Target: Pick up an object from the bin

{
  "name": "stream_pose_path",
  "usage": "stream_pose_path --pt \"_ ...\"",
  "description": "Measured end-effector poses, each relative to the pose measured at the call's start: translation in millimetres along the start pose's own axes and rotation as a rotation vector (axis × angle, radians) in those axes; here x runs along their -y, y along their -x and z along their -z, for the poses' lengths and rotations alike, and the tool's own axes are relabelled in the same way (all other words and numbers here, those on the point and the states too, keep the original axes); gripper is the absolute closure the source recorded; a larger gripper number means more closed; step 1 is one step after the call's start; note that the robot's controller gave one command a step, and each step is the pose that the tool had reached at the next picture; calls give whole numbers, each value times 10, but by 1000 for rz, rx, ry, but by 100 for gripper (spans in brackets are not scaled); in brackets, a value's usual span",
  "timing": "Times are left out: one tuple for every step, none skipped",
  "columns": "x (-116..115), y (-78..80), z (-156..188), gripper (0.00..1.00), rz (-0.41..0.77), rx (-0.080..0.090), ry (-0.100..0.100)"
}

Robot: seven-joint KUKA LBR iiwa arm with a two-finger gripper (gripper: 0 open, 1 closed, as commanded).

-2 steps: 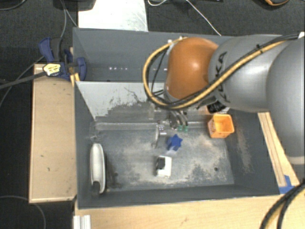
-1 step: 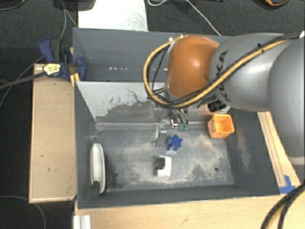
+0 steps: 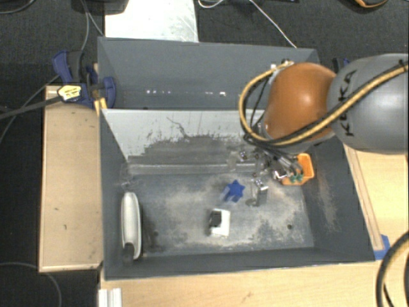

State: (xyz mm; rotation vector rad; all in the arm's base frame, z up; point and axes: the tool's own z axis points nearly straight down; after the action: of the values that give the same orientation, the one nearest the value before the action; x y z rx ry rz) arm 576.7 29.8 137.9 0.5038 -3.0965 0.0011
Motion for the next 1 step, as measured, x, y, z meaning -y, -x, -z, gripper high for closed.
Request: stream_pose_path --pt "-530 -365 46 0 313 9 1"
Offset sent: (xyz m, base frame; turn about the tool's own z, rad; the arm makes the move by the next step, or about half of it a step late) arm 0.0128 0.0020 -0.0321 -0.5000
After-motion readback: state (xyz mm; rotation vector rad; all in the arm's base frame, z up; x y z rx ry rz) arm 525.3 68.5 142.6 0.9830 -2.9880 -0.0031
